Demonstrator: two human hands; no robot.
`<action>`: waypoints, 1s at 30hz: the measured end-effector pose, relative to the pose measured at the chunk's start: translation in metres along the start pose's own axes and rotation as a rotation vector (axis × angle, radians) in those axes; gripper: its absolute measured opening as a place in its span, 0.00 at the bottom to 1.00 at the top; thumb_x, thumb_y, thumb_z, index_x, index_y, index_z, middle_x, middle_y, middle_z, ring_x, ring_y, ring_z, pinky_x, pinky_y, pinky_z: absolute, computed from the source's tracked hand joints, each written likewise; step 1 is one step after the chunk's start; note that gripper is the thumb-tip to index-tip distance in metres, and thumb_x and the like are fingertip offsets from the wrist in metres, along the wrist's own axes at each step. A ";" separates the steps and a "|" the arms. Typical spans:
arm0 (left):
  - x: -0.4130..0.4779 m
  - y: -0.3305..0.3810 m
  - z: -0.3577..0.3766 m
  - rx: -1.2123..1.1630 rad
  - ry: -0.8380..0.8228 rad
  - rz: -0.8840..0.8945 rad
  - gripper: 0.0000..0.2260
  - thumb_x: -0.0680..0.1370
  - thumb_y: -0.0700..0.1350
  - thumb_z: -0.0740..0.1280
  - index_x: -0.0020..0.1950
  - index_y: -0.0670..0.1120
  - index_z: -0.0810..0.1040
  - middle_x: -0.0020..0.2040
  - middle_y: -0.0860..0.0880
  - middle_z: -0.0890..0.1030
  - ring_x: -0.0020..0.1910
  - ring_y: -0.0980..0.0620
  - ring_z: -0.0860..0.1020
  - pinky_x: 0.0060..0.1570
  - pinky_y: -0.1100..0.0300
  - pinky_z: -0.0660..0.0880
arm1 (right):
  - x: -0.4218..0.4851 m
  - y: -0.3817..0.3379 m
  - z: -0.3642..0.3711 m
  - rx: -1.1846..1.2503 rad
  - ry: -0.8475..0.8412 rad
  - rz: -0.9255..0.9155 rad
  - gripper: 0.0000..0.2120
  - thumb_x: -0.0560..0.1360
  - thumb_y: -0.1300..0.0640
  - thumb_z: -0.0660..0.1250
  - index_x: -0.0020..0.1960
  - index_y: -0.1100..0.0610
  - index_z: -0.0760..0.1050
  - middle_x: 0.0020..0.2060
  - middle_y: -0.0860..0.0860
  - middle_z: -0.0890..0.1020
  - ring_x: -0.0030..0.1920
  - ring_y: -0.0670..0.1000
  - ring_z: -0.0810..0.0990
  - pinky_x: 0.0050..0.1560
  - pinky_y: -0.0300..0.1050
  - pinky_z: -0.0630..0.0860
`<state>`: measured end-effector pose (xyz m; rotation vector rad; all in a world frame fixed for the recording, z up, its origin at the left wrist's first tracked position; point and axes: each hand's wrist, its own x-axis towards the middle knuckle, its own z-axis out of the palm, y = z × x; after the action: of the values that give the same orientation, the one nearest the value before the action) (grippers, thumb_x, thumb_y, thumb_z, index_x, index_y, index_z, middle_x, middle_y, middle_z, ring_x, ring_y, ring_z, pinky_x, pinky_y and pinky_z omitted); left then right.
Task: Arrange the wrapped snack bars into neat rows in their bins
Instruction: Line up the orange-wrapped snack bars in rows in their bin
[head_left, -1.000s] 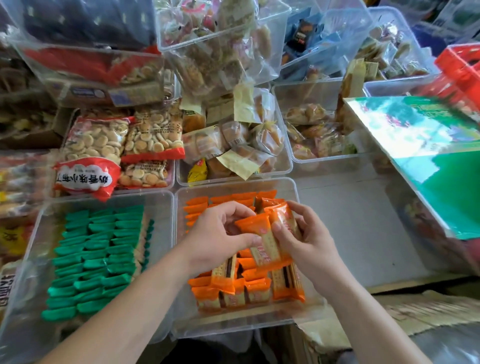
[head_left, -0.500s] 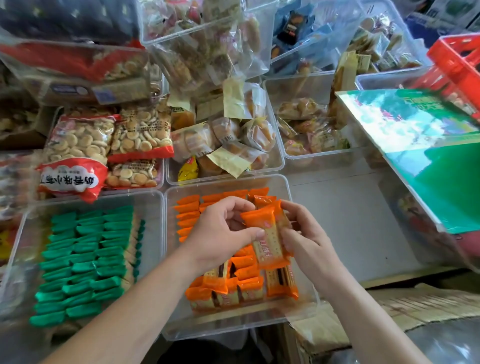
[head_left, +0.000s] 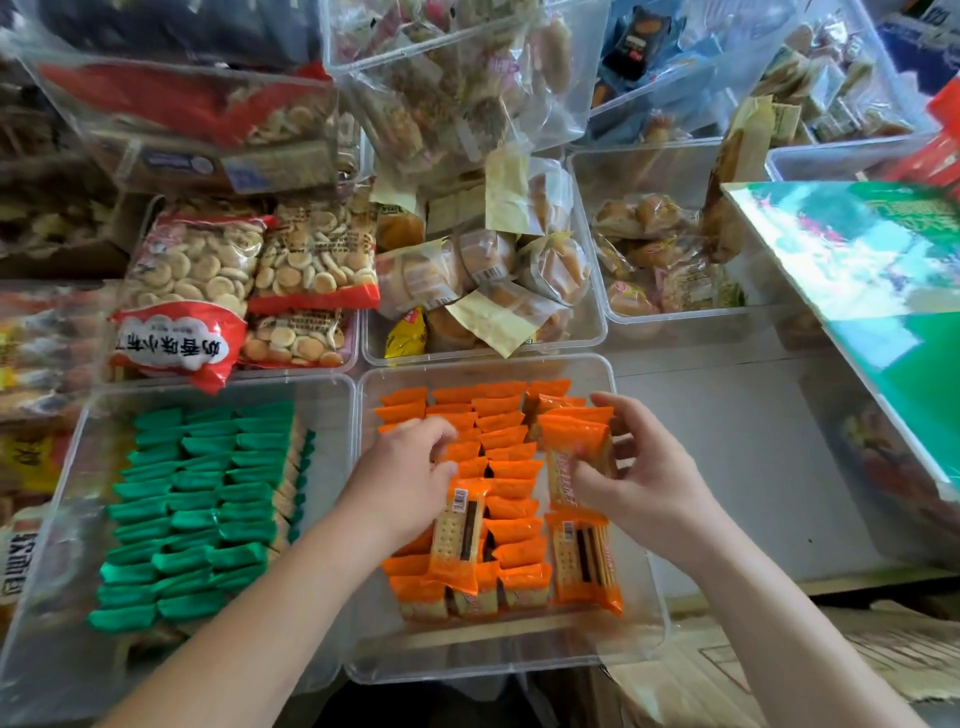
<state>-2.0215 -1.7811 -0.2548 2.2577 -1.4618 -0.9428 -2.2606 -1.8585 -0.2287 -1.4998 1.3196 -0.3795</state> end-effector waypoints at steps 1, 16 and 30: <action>-0.002 -0.005 0.003 0.086 -0.028 -0.027 0.17 0.80 0.54 0.71 0.67 0.54 0.77 0.54 0.56 0.78 0.52 0.53 0.79 0.53 0.56 0.78 | 0.004 0.000 0.000 -0.029 0.013 0.016 0.29 0.72 0.57 0.77 0.67 0.40 0.70 0.51 0.42 0.80 0.50 0.43 0.81 0.50 0.45 0.84; -0.014 -0.008 0.002 -0.357 -0.055 -0.155 0.24 0.73 0.53 0.77 0.67 0.61 0.74 0.55 0.61 0.80 0.54 0.59 0.81 0.57 0.57 0.80 | 0.071 0.008 0.016 -0.889 -0.105 -0.198 0.19 0.75 0.54 0.70 0.65 0.49 0.71 0.57 0.48 0.73 0.58 0.53 0.74 0.51 0.49 0.79; -0.011 -0.010 -0.009 -0.728 -0.058 -0.057 0.20 0.77 0.35 0.73 0.59 0.59 0.84 0.56 0.55 0.85 0.55 0.52 0.85 0.55 0.48 0.84 | 0.083 0.047 0.030 -1.368 0.050 -0.355 0.35 0.71 0.47 0.76 0.74 0.55 0.70 0.69 0.55 0.76 0.76 0.61 0.65 0.81 0.68 0.44</action>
<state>-2.0114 -1.7676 -0.2492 1.7403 -0.8625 -1.3016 -2.2336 -1.9077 -0.3114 -2.8685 1.3764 0.4046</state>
